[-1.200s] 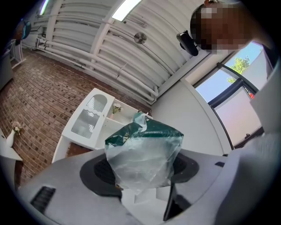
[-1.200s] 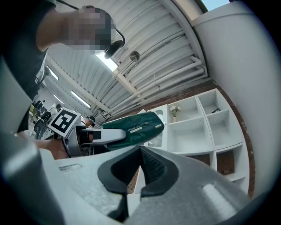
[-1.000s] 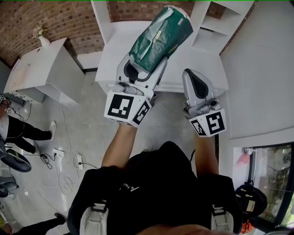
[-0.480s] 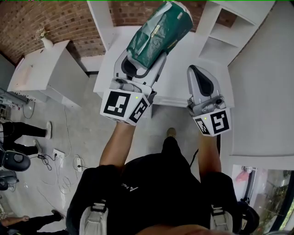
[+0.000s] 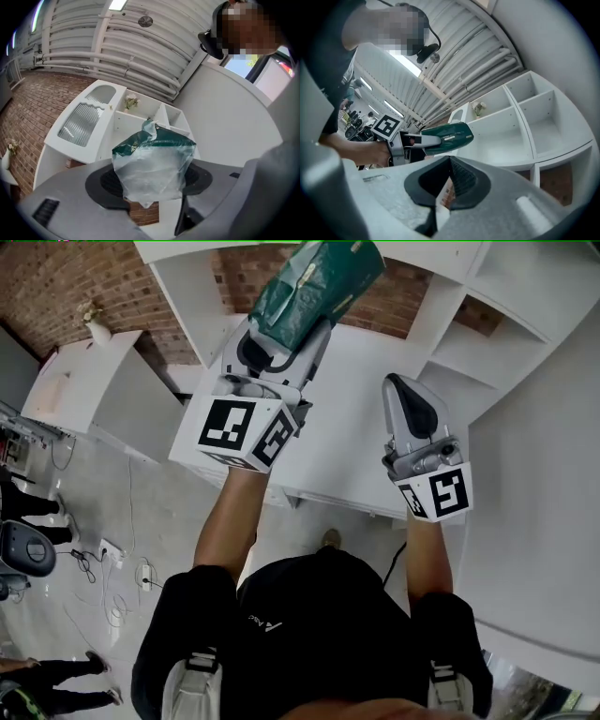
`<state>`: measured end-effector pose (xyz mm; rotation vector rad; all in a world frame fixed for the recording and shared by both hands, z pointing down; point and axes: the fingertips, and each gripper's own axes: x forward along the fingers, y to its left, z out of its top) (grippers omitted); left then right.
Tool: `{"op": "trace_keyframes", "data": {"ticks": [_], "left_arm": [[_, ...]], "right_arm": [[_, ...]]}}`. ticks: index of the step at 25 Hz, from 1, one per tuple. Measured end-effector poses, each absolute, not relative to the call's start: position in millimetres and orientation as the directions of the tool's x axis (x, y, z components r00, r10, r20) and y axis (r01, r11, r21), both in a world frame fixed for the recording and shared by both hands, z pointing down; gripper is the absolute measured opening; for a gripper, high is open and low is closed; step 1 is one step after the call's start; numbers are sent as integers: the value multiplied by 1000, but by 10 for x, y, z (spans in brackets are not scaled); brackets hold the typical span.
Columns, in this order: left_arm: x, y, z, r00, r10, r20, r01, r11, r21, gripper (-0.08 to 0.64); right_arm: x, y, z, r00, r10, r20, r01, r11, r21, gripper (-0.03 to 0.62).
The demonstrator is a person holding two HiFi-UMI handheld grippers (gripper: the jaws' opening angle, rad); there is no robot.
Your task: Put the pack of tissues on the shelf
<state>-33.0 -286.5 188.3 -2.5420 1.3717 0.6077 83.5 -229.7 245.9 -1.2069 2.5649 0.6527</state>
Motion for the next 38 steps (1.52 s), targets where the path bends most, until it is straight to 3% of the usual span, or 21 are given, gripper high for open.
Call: {"op": "trace_keyframes", "data": {"ticks": [16, 38], "left_arm": [[65, -4880, 1364, 384, -872, -303, -917, -399, -15, 285], [311, -5860, 1623, 338, -940, 44, -935, -341, -101, 291]], "right_arm": [[1281, -3381, 2336, -700, -598, -391, -713, 614, 339, 2], [1315, -3596, 2244, -700, -584, -412, -712, 616, 337, 2]]}}
